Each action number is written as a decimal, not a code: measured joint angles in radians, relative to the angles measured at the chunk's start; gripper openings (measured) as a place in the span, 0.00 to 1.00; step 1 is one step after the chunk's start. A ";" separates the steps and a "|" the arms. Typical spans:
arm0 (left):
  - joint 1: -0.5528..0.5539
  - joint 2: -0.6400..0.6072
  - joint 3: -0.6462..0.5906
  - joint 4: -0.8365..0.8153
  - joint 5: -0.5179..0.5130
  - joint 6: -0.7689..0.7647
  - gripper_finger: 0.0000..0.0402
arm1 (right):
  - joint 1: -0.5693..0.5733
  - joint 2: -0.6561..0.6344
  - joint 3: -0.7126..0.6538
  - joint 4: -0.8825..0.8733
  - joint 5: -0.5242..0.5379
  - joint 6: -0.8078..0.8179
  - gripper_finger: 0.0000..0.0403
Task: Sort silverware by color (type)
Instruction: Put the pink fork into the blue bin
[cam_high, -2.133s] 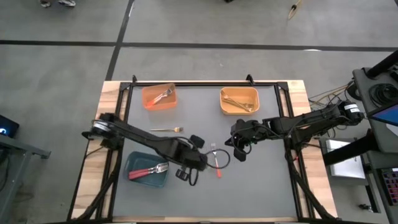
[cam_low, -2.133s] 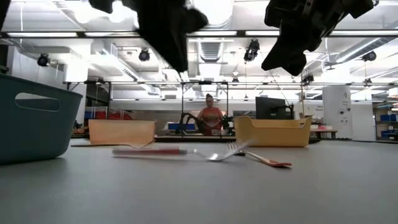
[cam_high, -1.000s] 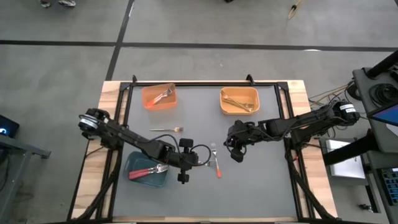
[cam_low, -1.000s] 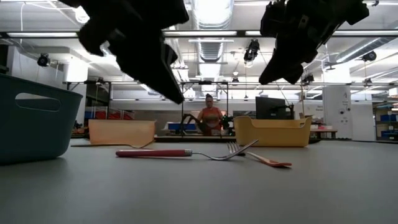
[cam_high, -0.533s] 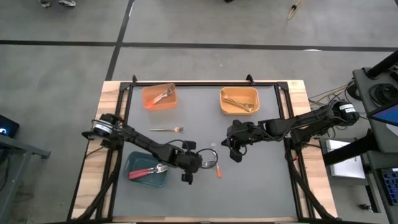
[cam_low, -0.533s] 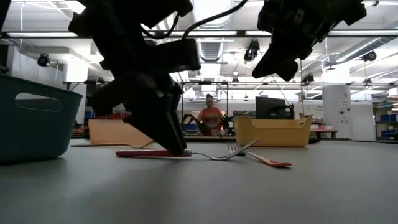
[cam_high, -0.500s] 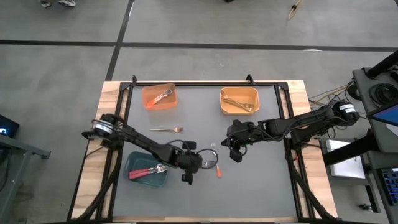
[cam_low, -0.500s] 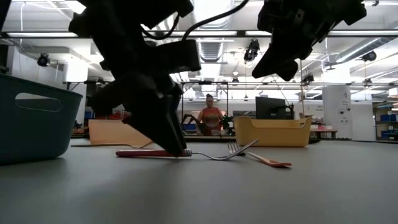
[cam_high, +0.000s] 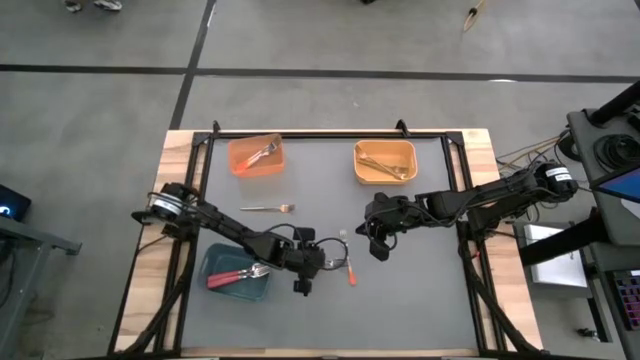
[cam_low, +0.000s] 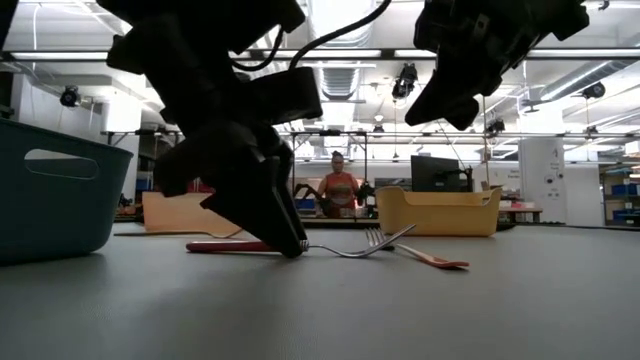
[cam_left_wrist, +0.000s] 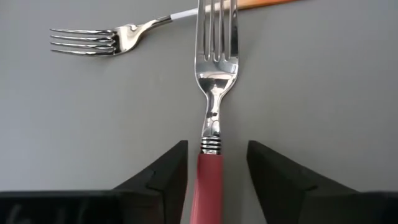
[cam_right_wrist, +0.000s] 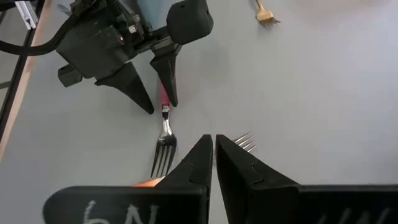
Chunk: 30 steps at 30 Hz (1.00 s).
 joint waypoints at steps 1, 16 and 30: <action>0.001 0.000 -0.003 0.004 0.003 0.000 0.35 | 0.000 0.000 0.000 0.002 0.000 -0.001 0.03; 0.007 -0.019 -0.026 0.029 0.000 -0.003 0.05 | 0.000 0.000 0.000 0.005 0.000 -0.005 0.03; 0.007 -0.265 -0.021 -0.046 -0.060 0.153 0.01 | 0.000 0.000 0.000 0.006 0.000 -0.005 0.03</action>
